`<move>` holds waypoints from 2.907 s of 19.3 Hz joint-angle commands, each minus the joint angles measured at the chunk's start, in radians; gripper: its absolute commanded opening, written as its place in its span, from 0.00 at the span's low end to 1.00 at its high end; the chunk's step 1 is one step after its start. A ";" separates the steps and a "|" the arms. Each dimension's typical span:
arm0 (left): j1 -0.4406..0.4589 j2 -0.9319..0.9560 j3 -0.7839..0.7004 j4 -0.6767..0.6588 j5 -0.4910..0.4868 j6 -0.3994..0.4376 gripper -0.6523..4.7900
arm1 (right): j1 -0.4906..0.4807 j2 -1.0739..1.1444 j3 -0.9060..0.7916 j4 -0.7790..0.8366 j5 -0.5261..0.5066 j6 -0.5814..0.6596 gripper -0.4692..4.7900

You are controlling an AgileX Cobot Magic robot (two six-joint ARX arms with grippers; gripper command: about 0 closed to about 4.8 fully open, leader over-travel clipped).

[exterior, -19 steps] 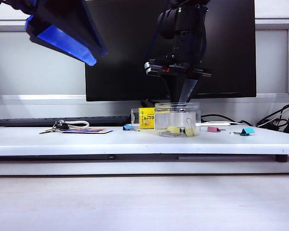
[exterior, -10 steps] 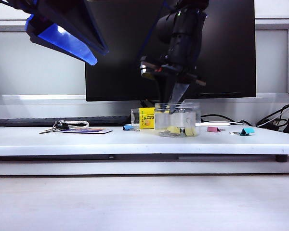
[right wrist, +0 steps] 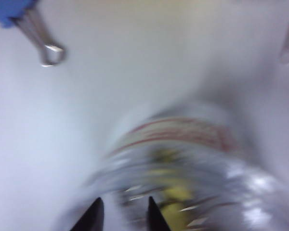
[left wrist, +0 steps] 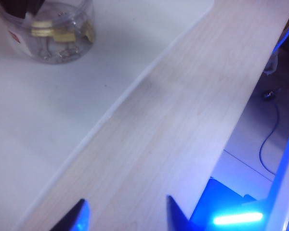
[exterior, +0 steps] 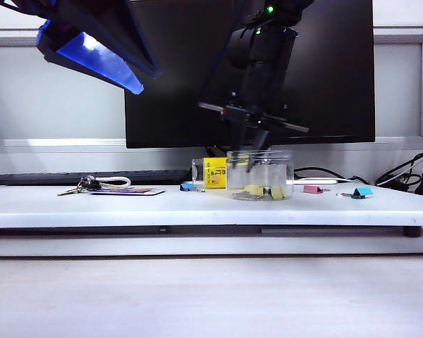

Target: Take the clips out of the round transparent plastic box and place them on the table.

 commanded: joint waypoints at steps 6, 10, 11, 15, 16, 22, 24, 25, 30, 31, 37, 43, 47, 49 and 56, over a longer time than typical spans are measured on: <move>-0.001 -0.002 0.004 0.013 0.005 -0.004 0.51 | 0.004 -0.005 0.004 -0.012 -0.010 0.198 0.31; -0.001 -0.002 0.004 0.013 0.005 -0.004 0.51 | 0.004 -0.004 0.004 -0.073 0.054 0.256 0.31; -0.001 -0.002 0.004 0.011 0.005 -0.004 0.51 | 0.004 -0.004 0.004 -0.078 0.054 0.274 0.31; -0.001 -0.002 0.004 0.008 0.005 -0.003 0.51 | 0.004 -0.004 0.004 -0.095 0.055 0.309 0.31; -0.001 -0.002 0.004 0.006 0.005 -0.003 0.51 | 0.004 -0.001 0.004 -0.096 0.060 0.323 0.31; -0.001 -0.002 0.004 -0.008 0.005 -0.003 0.51 | 0.004 0.018 0.003 -0.097 0.115 0.375 0.31; -0.001 -0.002 0.004 -0.011 0.005 -0.003 0.51 | 0.004 0.030 0.000 -0.097 0.117 0.394 0.31; -0.001 -0.002 0.004 -0.013 0.005 -0.003 0.51 | 0.004 0.039 -0.001 -0.097 0.120 0.409 0.31; -0.001 -0.002 0.004 -0.014 0.005 -0.003 0.51 | 0.003 0.056 -0.001 -0.085 0.145 0.414 0.31; -0.001 -0.002 0.004 -0.014 0.005 -0.003 0.51 | 0.003 0.056 -0.001 -0.075 0.143 0.414 0.31; -0.001 -0.002 0.004 -0.014 0.005 -0.003 0.51 | 0.003 0.056 -0.001 -0.057 0.163 0.395 0.25; -0.001 -0.002 0.004 -0.013 0.005 0.001 0.51 | 0.003 0.056 -0.001 -0.030 0.162 0.370 0.18; -0.001 -0.002 0.004 -0.013 0.001 0.001 0.51 | 0.003 0.056 -0.001 -0.023 0.162 0.350 0.14; -0.001 -0.002 0.004 -0.011 0.001 0.002 0.51 | 0.003 0.055 -0.001 -0.024 0.161 0.345 0.13; -0.001 -0.002 0.004 0.013 0.001 0.001 0.51 | 0.003 0.050 0.001 -0.042 0.159 0.286 0.13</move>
